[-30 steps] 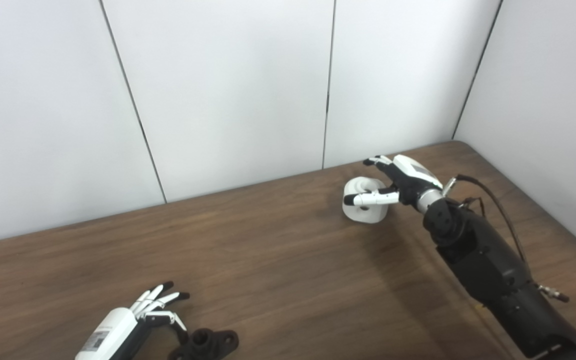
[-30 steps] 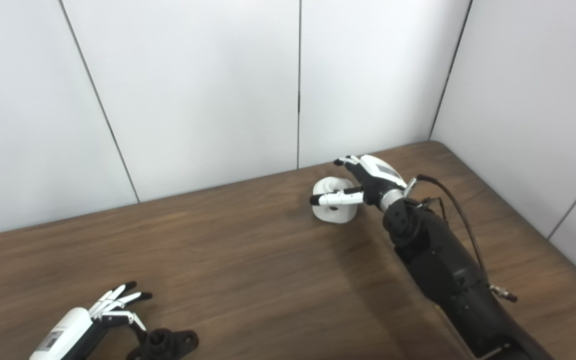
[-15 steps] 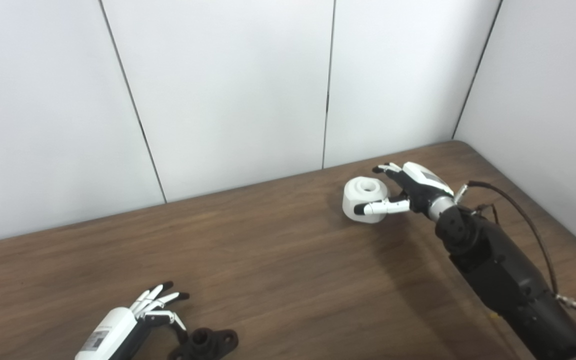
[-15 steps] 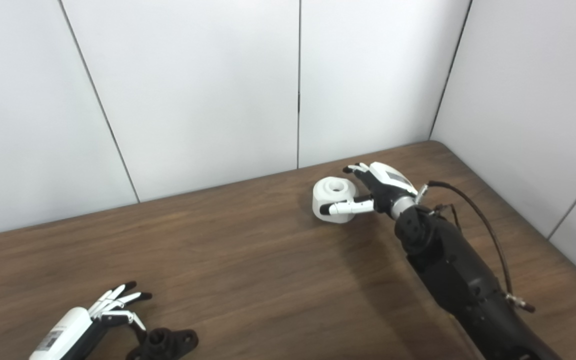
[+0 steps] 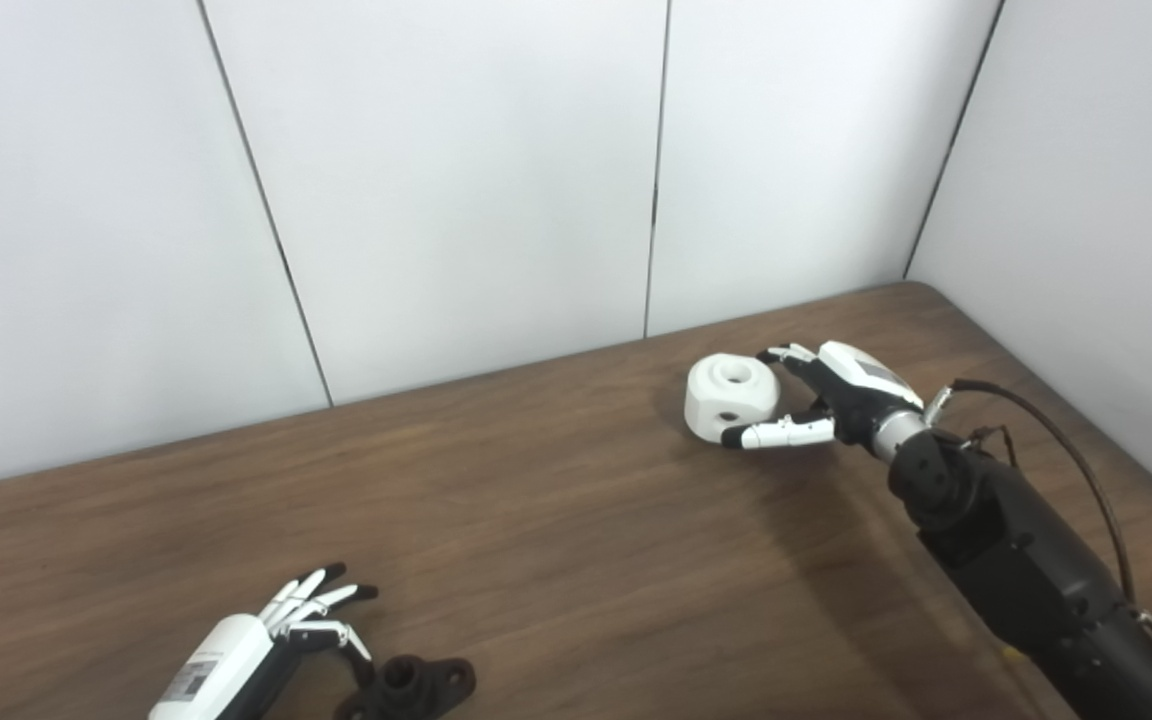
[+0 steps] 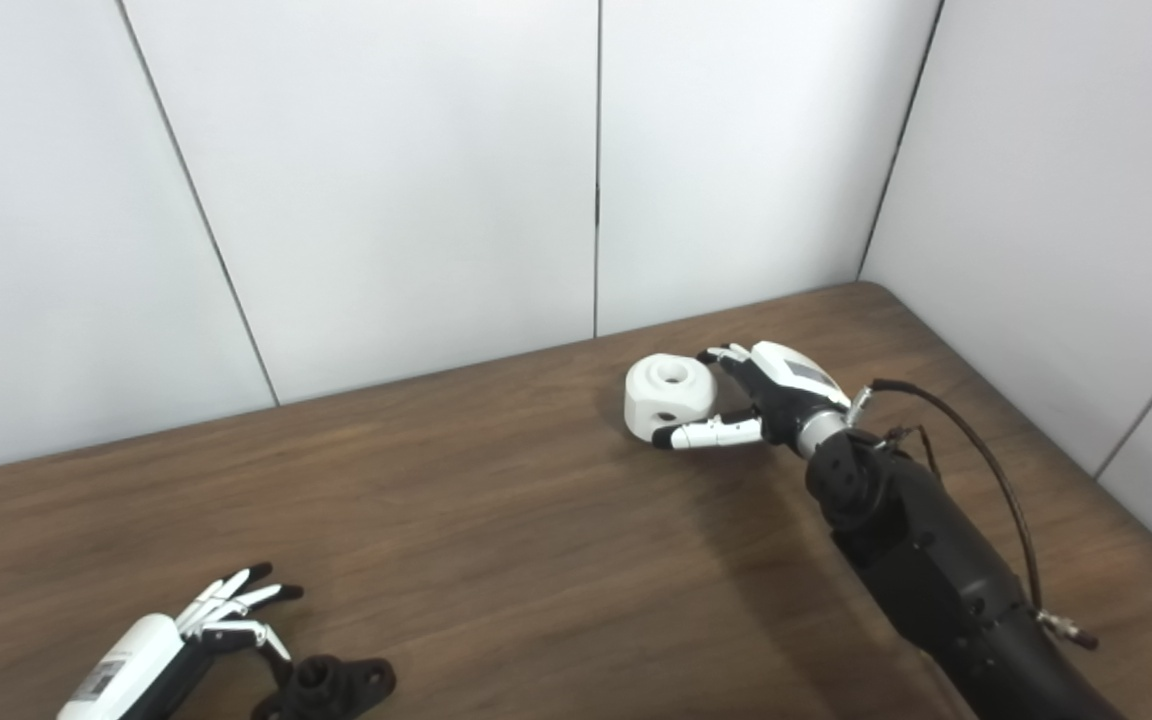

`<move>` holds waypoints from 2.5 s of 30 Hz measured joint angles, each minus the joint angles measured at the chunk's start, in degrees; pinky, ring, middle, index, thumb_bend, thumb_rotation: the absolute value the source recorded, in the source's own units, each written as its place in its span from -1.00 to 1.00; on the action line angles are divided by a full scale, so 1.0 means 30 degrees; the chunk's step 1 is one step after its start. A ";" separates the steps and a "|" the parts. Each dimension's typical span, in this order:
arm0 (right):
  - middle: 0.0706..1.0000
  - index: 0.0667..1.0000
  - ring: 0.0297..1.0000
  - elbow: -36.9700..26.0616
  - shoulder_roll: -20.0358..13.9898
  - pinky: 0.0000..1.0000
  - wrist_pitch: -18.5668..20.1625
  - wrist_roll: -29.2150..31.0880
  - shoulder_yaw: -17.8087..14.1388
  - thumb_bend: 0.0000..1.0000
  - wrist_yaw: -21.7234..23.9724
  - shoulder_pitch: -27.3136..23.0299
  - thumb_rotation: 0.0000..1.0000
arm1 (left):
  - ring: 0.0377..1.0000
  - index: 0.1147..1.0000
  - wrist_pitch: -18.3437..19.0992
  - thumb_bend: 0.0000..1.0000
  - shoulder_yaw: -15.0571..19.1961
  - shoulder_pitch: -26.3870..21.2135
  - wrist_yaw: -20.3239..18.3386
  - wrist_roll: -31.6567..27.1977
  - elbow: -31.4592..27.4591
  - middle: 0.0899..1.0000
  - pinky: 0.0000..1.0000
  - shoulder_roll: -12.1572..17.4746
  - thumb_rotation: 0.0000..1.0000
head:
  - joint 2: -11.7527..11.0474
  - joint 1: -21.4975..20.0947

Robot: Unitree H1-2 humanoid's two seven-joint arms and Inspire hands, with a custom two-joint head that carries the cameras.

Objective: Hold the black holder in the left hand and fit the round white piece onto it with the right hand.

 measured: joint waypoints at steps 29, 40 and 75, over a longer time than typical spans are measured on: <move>0.51 -0.11 0.56 0.3371 0.3487 0.35 -0.3657 -0.1509 -0.1314 0.01 -1.0176 -0.0005 -0.72 | 0.98 -0.18 -0.0517 0.03 0.0168 0.0122 0.0332 -0.0200 0.0422 0.75 1.00 -0.0013 -0.90 | -0.0059 0.0059; 0.50 -0.12 0.55 0.3325 0.3468 0.34 -0.3659 -0.1595 -0.1362 0.01 -1.0112 0.0016 -0.71 | 0.98 -0.18 -0.0630 0.03 0.0200 0.0122 0.0446 -0.0203 0.0560 0.74 1.00 -0.0013 -0.90 | 0.0087 0.0263; 0.77 -0.12 0.80 -0.7471 0.8191 0.38 -0.3479 -0.2053 0.2936 0.01 -0.3175 0.2135 -0.71 | 0.94 -0.17 0.1760 0.03 0.0226 0.0716 -0.0588 0.0519 -0.1957 0.75 1.00 -0.0298 -0.91 | 0.1727 0.3982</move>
